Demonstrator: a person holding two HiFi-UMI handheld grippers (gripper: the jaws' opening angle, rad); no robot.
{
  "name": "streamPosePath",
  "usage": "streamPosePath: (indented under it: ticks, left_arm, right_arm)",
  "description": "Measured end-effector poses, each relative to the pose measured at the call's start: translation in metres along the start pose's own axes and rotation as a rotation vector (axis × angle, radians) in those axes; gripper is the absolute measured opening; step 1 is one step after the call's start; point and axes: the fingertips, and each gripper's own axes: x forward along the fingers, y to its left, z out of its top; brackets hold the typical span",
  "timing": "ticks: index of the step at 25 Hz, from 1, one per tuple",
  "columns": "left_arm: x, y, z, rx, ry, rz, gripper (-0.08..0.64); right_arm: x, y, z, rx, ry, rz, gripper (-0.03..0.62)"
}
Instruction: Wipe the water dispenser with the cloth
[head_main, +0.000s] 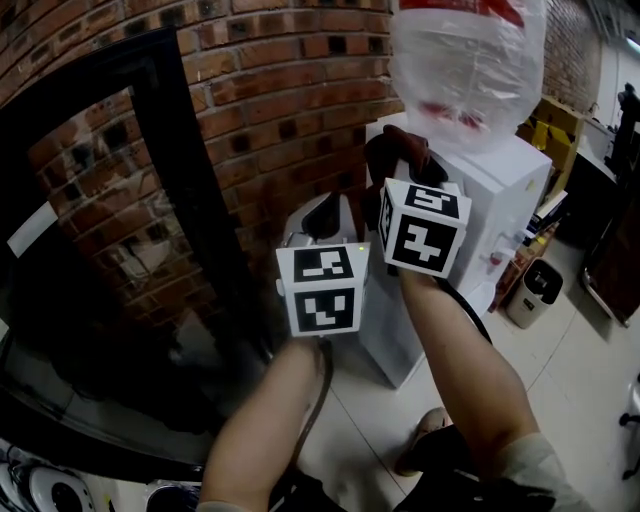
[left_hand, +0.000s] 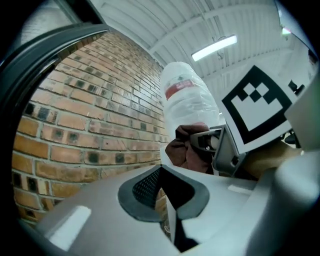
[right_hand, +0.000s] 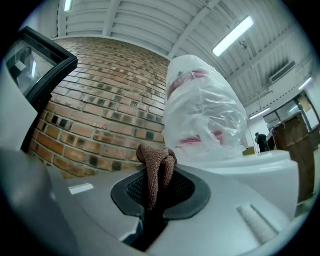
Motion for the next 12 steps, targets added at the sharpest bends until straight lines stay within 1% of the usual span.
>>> streamPosePath:
  ticks: [6, 9, 12]
  left_arm:
    - [-0.005, -0.002, -0.021, -0.003, 0.042, -0.004, 0.0]
    - [-0.009, -0.004, -0.037, -0.013, 0.067, -0.01, 0.0]
    - [-0.015, -0.006, -0.062, -0.029, 0.099, -0.017, 0.0]
  right_arm:
    - [-0.006, 0.0, -0.026, -0.002, 0.043, -0.016, 0.054]
    - [-0.01, 0.001, -0.052, 0.004, 0.082, -0.016, 0.054]
    - [-0.014, 0.001, -0.083, 0.009, 0.136, -0.017, 0.054]
